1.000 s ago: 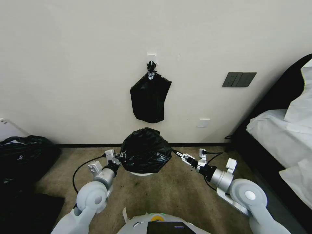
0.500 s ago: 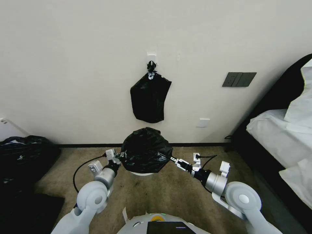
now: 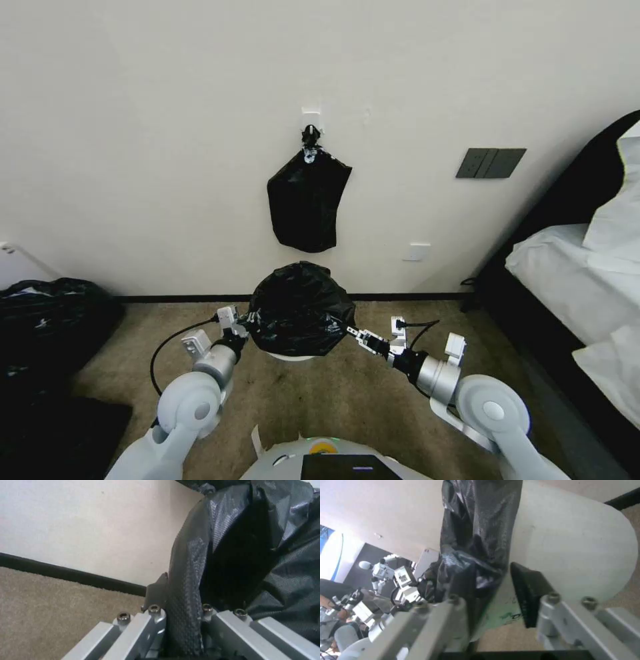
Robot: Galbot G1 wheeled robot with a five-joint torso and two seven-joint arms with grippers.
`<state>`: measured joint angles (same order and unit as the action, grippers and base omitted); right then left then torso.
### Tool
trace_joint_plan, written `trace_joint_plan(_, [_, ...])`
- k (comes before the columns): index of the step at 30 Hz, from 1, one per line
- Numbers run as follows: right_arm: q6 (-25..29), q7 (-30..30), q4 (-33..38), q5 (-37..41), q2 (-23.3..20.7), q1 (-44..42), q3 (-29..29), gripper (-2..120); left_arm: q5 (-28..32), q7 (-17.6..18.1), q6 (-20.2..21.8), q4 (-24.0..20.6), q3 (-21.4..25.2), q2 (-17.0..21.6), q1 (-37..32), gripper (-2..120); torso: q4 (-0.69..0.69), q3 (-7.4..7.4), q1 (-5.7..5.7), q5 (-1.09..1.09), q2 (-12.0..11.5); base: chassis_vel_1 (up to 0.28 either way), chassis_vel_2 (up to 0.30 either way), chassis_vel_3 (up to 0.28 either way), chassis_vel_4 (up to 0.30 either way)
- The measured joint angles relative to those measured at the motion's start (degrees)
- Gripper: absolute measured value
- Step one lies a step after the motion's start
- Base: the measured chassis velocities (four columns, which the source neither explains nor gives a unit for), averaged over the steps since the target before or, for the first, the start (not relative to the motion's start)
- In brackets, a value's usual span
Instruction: Place a trash bag onto the trash bin.
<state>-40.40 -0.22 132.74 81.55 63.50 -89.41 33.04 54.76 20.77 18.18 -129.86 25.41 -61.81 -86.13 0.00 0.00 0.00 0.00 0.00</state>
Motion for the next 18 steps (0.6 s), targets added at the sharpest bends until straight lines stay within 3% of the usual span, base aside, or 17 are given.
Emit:
trace_joint_plan(3, [0.0,-0.2,0.0,-0.2,-0.2,-0.2,0.1,10,0.0,0.1,0.0,0.1,0.1,0.0,0.0,3,0.00,0.00,0.00,0.00,0.0,0.000,0.000,0.000,0.000])
trace_joint_plan(6, [0.1,-0.3,-0.1,-0.7,-0.2,-0.3,0.0,7,0.0,0.4,0.0,0.2,0.1,-0.2,0.1,3,0.00,0.00,0.00,0.00,0.0,0.000,0.000,0.000,0.000])
trace_joint_plan(18, [0.4,-1.6,-0.9,-4.6,-1.4,-1.1,-0.6,5,2.1,2.1,-0.1,0.2,0.3,-0.4,1.4,3,0.00,0.00,0.00,0.00,0.0,0.000,0.000,0.000,0.000])
